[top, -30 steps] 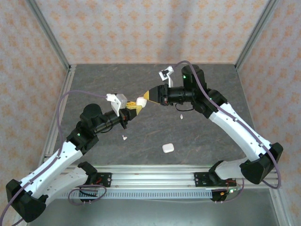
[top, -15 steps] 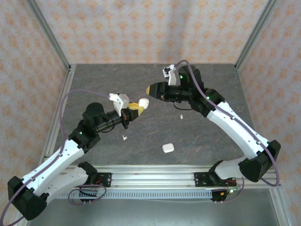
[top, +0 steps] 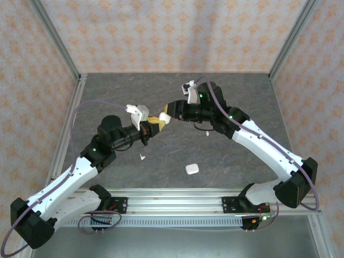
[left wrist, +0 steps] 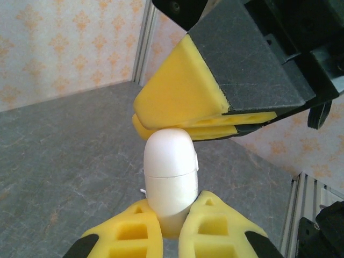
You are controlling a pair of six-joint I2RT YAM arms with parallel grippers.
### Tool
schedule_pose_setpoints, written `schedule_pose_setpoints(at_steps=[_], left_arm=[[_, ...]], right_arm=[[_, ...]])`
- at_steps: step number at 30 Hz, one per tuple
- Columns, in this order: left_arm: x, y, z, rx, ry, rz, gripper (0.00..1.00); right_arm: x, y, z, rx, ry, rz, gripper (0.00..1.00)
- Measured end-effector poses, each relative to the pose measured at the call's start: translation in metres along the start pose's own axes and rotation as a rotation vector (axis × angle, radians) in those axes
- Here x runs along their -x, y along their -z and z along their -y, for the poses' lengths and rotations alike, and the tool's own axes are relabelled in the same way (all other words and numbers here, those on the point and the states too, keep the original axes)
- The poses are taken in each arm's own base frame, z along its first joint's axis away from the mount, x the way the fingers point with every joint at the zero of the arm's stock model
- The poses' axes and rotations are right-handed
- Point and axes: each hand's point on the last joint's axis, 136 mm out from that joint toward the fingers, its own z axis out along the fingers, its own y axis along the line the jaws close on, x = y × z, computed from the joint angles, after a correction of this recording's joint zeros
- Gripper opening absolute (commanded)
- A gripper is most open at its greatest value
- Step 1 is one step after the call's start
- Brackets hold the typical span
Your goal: Insert the wireless bluetooth earbuds into the charging case
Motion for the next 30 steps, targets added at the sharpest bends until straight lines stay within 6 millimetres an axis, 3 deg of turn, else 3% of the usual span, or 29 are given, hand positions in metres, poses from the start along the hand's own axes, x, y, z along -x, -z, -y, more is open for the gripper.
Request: schedule_pose_setpoints(at_steps=[11,16,19,25,27,30], left_arm=[[-0.004,-0.005,-0.010,0.052,0.083,-0.006,0.00],[-0.005,-0.006,-0.013,0.070,0.085,-0.007,0.00],[-0.004,-0.006,-0.018,0.096,0.084,0.001,0.00],[0.002,0.002,-0.029,0.169,0.071,0.036,0.00],[-0.002,0.004,-0.033,0.193,0.068,0.029,0.00],[-0.016,0.000,-0.044,0.240,0.077,-0.015,0.00]], right_arm=[[0.003,-0.006,0.008,-0.035,-0.012,0.054,0.27],[0.004,-0.004,0.017,-0.096,-0.015,0.084,0.46],[0.005,0.008,0.025,-0.164,-0.007,0.102,0.52],[0.026,0.056,0.059,-0.316,-0.056,0.207,0.55],[0.031,0.070,0.069,-0.366,-0.071,0.236,0.55],[0.021,0.074,0.082,-0.416,-0.088,0.218,0.55]])
